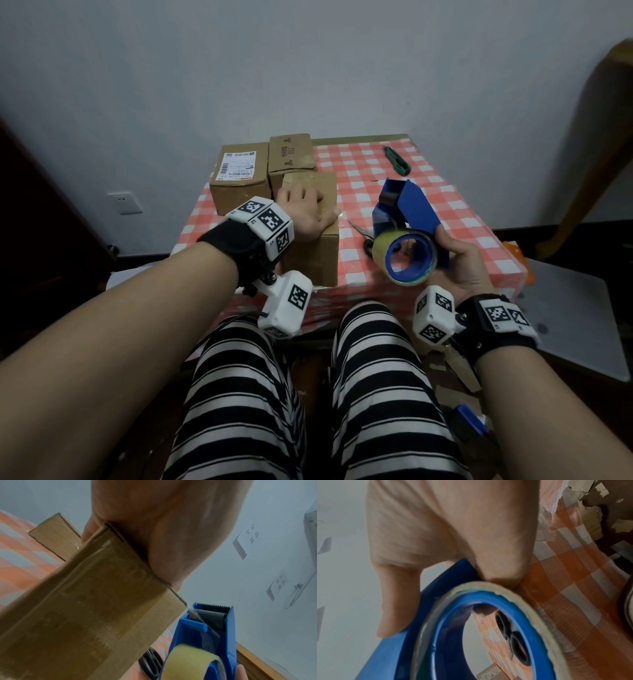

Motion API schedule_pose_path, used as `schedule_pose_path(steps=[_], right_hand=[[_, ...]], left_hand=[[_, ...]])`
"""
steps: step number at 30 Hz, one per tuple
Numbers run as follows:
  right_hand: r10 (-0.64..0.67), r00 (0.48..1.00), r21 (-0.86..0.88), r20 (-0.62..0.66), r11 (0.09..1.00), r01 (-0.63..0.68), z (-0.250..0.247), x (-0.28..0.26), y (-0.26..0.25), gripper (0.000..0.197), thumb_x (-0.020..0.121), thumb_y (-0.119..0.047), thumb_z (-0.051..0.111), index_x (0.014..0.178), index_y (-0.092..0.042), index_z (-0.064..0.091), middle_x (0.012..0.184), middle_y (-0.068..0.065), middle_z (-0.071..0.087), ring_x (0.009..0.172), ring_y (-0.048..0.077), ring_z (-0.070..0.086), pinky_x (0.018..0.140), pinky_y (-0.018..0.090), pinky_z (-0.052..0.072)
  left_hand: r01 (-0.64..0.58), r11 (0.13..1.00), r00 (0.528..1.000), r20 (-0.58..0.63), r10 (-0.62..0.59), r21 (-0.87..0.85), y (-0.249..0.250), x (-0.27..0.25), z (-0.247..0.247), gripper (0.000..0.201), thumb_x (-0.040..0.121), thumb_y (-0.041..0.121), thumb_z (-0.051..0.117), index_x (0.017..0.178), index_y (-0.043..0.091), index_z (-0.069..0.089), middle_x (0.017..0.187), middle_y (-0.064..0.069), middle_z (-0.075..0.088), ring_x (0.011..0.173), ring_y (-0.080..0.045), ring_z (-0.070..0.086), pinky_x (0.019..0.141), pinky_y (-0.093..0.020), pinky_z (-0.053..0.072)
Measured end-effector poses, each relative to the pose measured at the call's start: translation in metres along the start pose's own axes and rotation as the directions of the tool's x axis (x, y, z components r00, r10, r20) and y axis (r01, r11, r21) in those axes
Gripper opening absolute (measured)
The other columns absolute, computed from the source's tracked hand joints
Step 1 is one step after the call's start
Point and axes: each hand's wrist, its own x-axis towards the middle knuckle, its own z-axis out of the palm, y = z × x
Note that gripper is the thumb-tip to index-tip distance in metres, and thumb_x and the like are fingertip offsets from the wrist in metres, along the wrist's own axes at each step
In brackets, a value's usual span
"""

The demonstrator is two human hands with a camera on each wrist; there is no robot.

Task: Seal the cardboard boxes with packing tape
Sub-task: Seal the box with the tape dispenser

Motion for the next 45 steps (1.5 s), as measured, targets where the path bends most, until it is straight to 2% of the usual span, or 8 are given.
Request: schedule_pose_path(steps=[7, 13, 19, 23, 27, 31, 35, 45], right_hand=[[0.013, 1.000, -0.030, -0.004, 0.999, -0.014, -0.005, 0.003, 0.000, 0.064, 0.086, -0.020, 0.056, 0.146, -0.002, 0.040, 0.110, 0.011, 0.068, 0.101, 0.025, 0.066, 0.099, 0.041, 0.050], [0.042, 0.998, -0.030, 0.049, 0.999, -0.040, 0.001, 0.003, 0.000, 0.100, 0.054, -0.019, 0.093, 0.140, -0.004, 0.045, 0.114, 0.013, 0.067, 0.106, 0.027, 0.066, 0.094, 0.043, 0.054], [0.051, 0.998, -0.057, 0.022, 0.997, -0.050, 0.001, 0.004, -0.004, 0.116, 0.053, -0.021, 0.094, 0.150, -0.003, 0.033, 0.134, 0.015, 0.052, 0.122, 0.030, 0.053, 0.106, 0.047, 0.042], [0.071, 0.997, -0.072, 0.036, 0.995, -0.068, 0.000, 0.006, -0.006, 0.112, 0.048, -0.023, 0.096, 0.145, -0.007, 0.042, 0.119, 0.013, 0.062, 0.106, 0.027, 0.064, 0.097, 0.043, 0.051], [0.086, 0.996, -0.093, 0.037, 0.992, -0.082, 0.004, 0.009, -0.005, 0.107, 0.044, -0.023, 0.098, 0.135, -0.012, 0.043, 0.117, 0.013, 0.063, 0.103, 0.028, 0.066, 0.090, 0.043, 0.055], [0.080, 0.995, -0.096, 0.053, 0.993, -0.075, 0.014, 0.011, -0.005, 0.103, 0.049, -0.021, 0.095, 0.138, -0.004, 0.048, 0.120, 0.014, 0.065, 0.107, 0.030, 0.066, 0.087, 0.044, 0.056], [0.075, 0.996, -0.155, 0.045, 0.986, -0.067, 0.027, 0.015, -0.007, 0.107, 0.056, -0.023, 0.092, 0.148, -0.006, 0.040, 0.148, 0.016, 0.045, 0.135, 0.034, 0.045, 0.103, 0.050, 0.046], [0.068, 0.996, -0.118, 0.051, 0.991, -0.062, 0.041, 0.038, -0.007, 0.107, 0.055, -0.023, 0.092, 0.148, -0.006, 0.040, 0.150, 0.013, 0.039, 0.130, 0.030, 0.042, 0.116, 0.050, 0.027]], left_hand=[[0.054, 0.998, 0.998, -0.023, -0.054, 0.023, 0.006, 0.006, 0.001, 0.072, 0.094, 0.059, 0.039, 0.150, 0.018, 0.022, 0.155, -0.012, 0.018, 0.142, -0.034, 0.014, 0.114, -0.043, 0.017], [0.120, 0.992, 0.990, -0.070, -0.124, -0.049, 0.012, 0.014, 0.004, 0.088, 0.081, 0.062, 0.055, 0.149, 0.017, 0.023, 0.154, -0.011, 0.017, 0.142, -0.035, 0.012, 0.112, -0.051, 0.022], [0.073, 0.996, 0.997, -0.012, -0.074, -0.059, 0.002, 0.008, -0.011, 0.089, 0.081, 0.067, 0.056, 0.150, 0.020, 0.025, 0.155, -0.010, 0.020, 0.141, -0.032, 0.020, 0.113, -0.048, 0.025], [0.003, 0.950, 0.973, 0.221, 0.069, -0.312, -0.021, -0.002, -0.034, 0.101, 0.067, 0.048, 0.077, 0.150, 0.024, 0.026, 0.154, -0.004, 0.029, 0.136, -0.024, 0.035, 0.113, -0.042, 0.032], [-0.013, 0.985, 0.977, 0.205, 0.050, -0.174, -0.022, -0.004, -0.042, 0.127, 0.047, 0.048, 0.079, 0.153, 0.033, 0.011, 0.158, -0.005, 0.014, 0.141, -0.031, 0.025, 0.113, -0.048, 0.030], [-0.006, 0.994, 0.973, 0.227, 0.031, -0.108, -0.021, -0.001, -0.045, 0.115, 0.065, 0.047, 0.080, 0.153, 0.027, 0.009, 0.156, -0.004, 0.027, 0.138, -0.028, 0.031, 0.109, -0.043, 0.031], [0.007, 0.999, 0.965, 0.261, 0.002, -0.033, -0.024, 0.001, -0.047, 0.110, 0.046, 0.061, 0.078, 0.137, 0.021, 0.032, 0.123, -0.003, 0.053, 0.104, -0.024, 0.055, 0.092, -0.039, 0.048], [0.108, 0.985, 0.932, 0.359, -0.053, -0.133, -0.043, 0.006, -0.061, 0.097, 0.065, 0.030, 0.084, 0.145, 0.030, 0.029, 0.134, -0.013, 0.043, 0.091, -0.028, 0.063, 0.083, -0.039, 0.057]])
